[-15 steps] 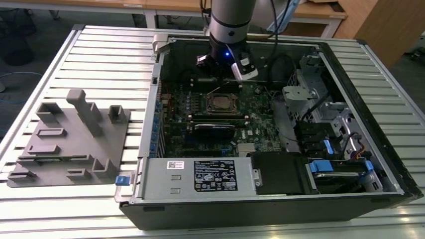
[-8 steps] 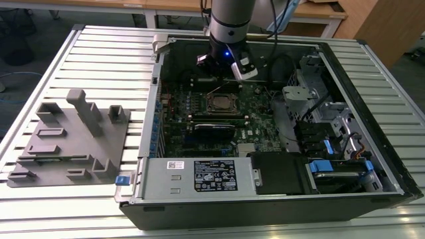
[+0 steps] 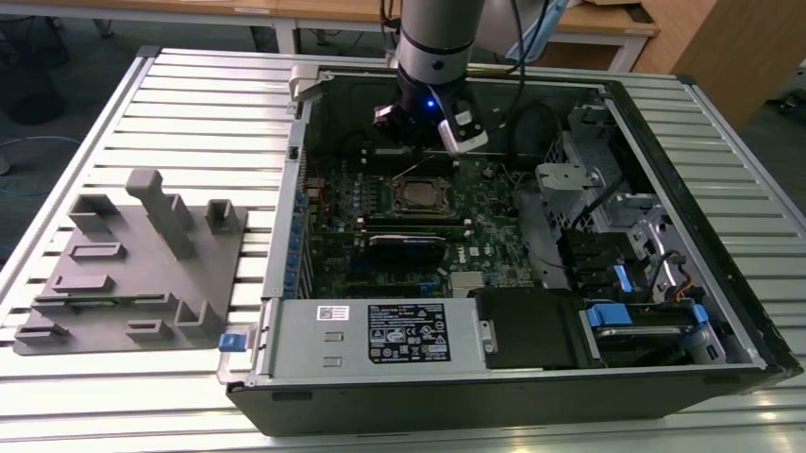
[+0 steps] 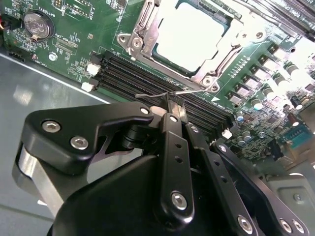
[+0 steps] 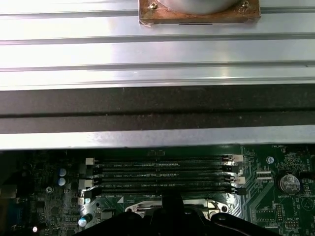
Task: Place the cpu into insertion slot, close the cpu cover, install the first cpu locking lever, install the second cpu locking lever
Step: 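Install the first cpu locking lever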
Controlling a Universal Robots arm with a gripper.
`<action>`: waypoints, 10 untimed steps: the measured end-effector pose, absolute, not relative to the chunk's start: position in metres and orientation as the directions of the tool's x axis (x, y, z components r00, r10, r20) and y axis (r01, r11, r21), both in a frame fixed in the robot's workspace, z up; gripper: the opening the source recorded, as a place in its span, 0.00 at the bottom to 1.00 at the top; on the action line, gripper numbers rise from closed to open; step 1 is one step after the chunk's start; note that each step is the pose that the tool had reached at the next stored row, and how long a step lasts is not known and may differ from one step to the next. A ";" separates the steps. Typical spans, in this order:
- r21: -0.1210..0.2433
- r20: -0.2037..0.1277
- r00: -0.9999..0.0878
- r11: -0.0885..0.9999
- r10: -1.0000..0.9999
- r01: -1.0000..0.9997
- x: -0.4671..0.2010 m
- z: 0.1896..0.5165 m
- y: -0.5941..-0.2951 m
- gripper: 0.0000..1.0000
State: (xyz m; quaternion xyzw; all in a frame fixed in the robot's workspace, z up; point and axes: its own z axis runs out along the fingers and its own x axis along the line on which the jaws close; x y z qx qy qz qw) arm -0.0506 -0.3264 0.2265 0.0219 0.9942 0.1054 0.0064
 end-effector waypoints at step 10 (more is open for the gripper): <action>0.210 -0.008 -0.999 0.977 0.045 0.042 -0.050 0.225 -0.326 0.11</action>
